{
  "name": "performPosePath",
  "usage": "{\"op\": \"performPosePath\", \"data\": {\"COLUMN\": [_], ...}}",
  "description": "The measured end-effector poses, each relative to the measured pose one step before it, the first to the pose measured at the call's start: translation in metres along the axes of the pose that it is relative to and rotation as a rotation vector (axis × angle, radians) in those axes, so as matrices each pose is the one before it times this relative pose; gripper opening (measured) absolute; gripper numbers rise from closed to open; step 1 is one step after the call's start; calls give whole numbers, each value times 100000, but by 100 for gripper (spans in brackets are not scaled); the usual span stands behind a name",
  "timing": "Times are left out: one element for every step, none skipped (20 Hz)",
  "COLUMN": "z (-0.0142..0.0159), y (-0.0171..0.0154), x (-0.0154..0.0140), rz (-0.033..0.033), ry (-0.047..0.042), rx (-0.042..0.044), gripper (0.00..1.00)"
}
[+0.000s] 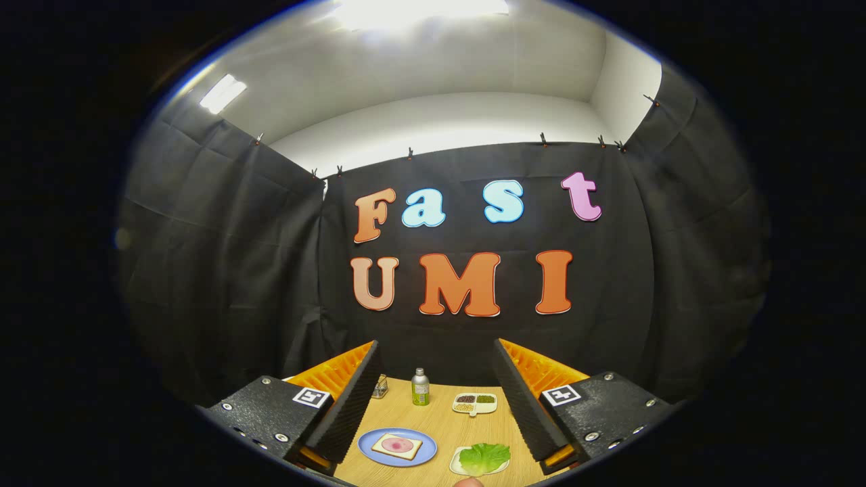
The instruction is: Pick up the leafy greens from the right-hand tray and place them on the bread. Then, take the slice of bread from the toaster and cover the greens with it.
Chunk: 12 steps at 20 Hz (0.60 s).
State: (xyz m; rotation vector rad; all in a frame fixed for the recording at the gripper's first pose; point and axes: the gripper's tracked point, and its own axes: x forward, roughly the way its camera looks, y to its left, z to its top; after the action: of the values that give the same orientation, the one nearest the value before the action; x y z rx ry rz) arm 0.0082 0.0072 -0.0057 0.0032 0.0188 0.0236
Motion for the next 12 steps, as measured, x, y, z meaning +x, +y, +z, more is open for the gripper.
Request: {"op": "performPosePath", "data": {"z": [-65,157,135,184,109,77,24,-71,-140,-174,-139,-248], "y": [-75,-42,-17,-48,-35,-73,-26,22,134,174,81,63], "x": [38,88,88,97,97,45,-155,17,-23,22,10,33], "rz": [94,35,-43,-74,-183,-412,-46,50,377,347,-10,214], "ry": [241,-42,-260,-440,-565,-498,-399,-127,88,-82,28,-56], "rx": [292,146,-16,-195,-356,-244,-357,-256,-364,-297,-136,-115], "gripper": [98,98,98,98,98,98,98,98,98,98,98,98]}}
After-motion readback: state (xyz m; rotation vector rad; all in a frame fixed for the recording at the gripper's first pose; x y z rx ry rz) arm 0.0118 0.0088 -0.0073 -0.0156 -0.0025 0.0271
